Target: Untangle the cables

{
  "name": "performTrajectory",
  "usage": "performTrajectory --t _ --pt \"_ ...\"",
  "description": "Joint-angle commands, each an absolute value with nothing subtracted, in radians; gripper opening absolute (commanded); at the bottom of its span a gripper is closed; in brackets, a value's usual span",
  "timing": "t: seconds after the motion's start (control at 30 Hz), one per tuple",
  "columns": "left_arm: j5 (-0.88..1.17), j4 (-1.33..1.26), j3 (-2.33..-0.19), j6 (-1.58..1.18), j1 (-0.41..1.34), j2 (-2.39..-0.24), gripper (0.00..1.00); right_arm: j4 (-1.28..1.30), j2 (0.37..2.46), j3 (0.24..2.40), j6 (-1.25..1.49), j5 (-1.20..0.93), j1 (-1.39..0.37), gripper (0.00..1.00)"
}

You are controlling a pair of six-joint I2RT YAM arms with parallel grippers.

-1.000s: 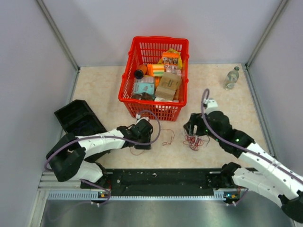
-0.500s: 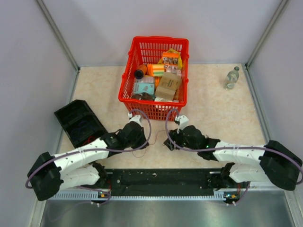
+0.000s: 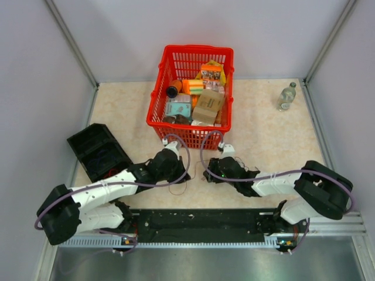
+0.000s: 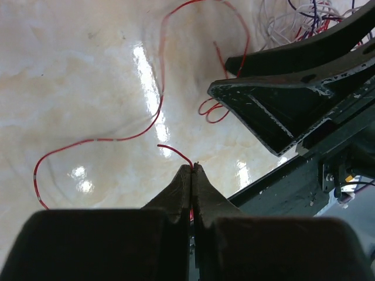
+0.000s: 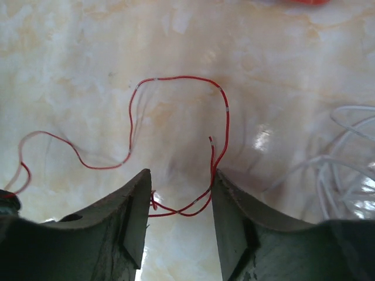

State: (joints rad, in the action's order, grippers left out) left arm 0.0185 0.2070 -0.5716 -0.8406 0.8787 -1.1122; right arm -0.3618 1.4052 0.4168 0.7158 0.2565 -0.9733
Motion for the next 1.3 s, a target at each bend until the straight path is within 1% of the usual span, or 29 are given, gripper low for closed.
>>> performTrajectory --t 0.0,0.03,0.13,0.27,0.37,0.47,0.53,0.63,0.77,0.87,0.9,0.93,0.97,1.03,1.1,1.13,1.2,1.23,1.27 --pt "0.052 0.098 -0.594 -0.851 0.879 -1.132 0.0 -0.486 1.446 0.468 0.762 0.197 -0.986 0.39" --pt "0.055 0.077 -0.589 -0.848 0.879 -1.137 0.0 -0.498 1.451 0.468 0.768 0.187 -0.988 0.33" --pt "0.057 0.019 -0.58 -0.842 0.877 -1.167 0.0 -0.489 1.428 0.463 0.798 0.172 -0.986 0.0" --pt "0.06 -0.027 -0.591 -0.857 0.868 -1.215 0.0 -0.468 1.402 0.462 0.834 0.124 -0.988 0.0" --pt "0.066 -0.04 -0.6 -0.877 0.854 -1.256 0.0 -0.521 1.408 0.433 0.853 0.058 -0.986 0.0" --pt "0.063 -0.025 -0.626 -0.882 0.851 -1.308 0.01 -0.552 1.404 0.408 0.883 0.043 -0.988 0.0" --pt "0.063 -0.032 -0.633 -0.873 0.851 -1.339 0.11 -0.554 1.402 0.4 0.902 0.054 -0.988 0.0" --pt "0.064 -0.029 -0.632 -0.847 0.853 -1.345 0.23 -0.549 1.41 0.397 0.91 0.066 -0.988 0.0" --pt "0.081 -0.045 -0.582 -0.827 0.853 -1.254 0.44 -0.555 1.425 0.393 0.919 0.061 -0.986 0.0" --pt "0.098 -0.005 -0.574 -0.798 0.853 -1.201 0.64 -0.554 1.43 0.391 0.925 0.061 -0.985 0.0" --pt "0.1 0.052 -0.581 -0.787 0.853 -1.187 0.72 -0.552 1.431 0.393 0.923 0.061 -0.986 0.0" --pt "0.107 0.072 -0.583 -0.772 0.853 -1.174 0.84 -0.552 1.431 0.391 0.922 0.06 -0.986 0.0" --pt "0.115 0.093 -0.583 -0.756 0.853 -1.161 0.91 -0.551 1.433 0.394 0.92 0.055 -0.986 0.0" --pt "0.101 0.139 -0.581 -0.721 0.853 -1.131 0.98 -0.548 1.433 0.394 0.919 0.054 -0.985 0.0" --pt "0.104 0.155 -0.574 -0.661 0.853 -1.114 0.98 -0.546 1.433 0.396 0.916 0.054 -0.983 0.0" --pt "0.124 0.163 -0.577 -0.625 0.853 -1.117 0.95 -0.545 1.433 0.397 0.916 0.051 -0.985 0.0" --pt "0.141 0.21 -0.595 -0.58 0.857 -1.134 0.85 -0.54 1.431 0.4 0.913 0.045 -0.982 0.0" --pt "0.14 0.233 -0.597 -0.566 0.857 -1.137 0.78 -0.537 1.433 0.402 0.911 0.041 -0.983 0.0" --pt "0.127 0.254 -0.591 -0.565 0.857 -1.134 0.68 -0.534 1.43 0.402 0.908 0.04 -0.983 0.0"
